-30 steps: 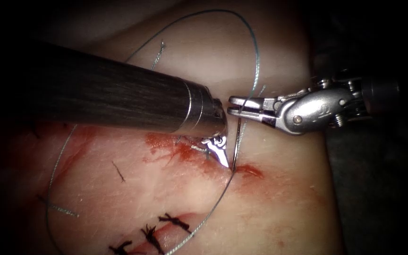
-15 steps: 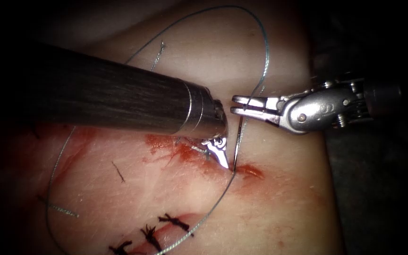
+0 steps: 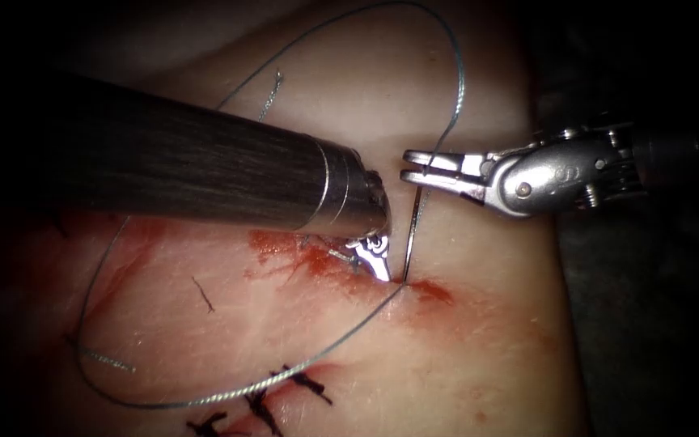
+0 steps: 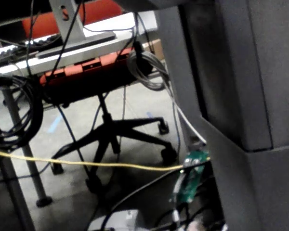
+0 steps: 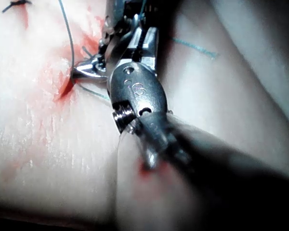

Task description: Wound Closure

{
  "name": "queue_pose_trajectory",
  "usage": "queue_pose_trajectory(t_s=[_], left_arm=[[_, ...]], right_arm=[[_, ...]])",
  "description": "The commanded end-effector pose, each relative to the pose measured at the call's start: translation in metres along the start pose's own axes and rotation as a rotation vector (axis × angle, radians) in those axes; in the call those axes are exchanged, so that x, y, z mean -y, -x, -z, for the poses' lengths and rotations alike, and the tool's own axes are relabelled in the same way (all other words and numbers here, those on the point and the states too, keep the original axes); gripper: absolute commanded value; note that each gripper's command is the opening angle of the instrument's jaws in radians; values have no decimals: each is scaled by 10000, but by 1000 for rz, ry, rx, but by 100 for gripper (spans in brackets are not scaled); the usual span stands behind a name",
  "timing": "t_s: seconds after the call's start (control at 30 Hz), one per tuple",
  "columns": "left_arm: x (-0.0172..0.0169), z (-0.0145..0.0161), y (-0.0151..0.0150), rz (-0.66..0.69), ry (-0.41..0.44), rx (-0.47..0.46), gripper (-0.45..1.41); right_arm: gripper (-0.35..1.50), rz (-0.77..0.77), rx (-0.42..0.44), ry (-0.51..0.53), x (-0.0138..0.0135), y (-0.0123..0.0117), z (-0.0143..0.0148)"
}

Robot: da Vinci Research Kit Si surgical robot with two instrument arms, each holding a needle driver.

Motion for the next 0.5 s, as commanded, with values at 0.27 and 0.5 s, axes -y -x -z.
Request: queue_pose_trajectory(t_s=[0.27, 0.5], left_arm=[[6, -2, -4, 0, 0, 0, -45], [5, -3, -3, 0, 1, 4, -45]], right_arm=[[-35, -1, -35, -16, 6, 0, -12], [-35, -3, -36, 6, 4, 0, -14]])
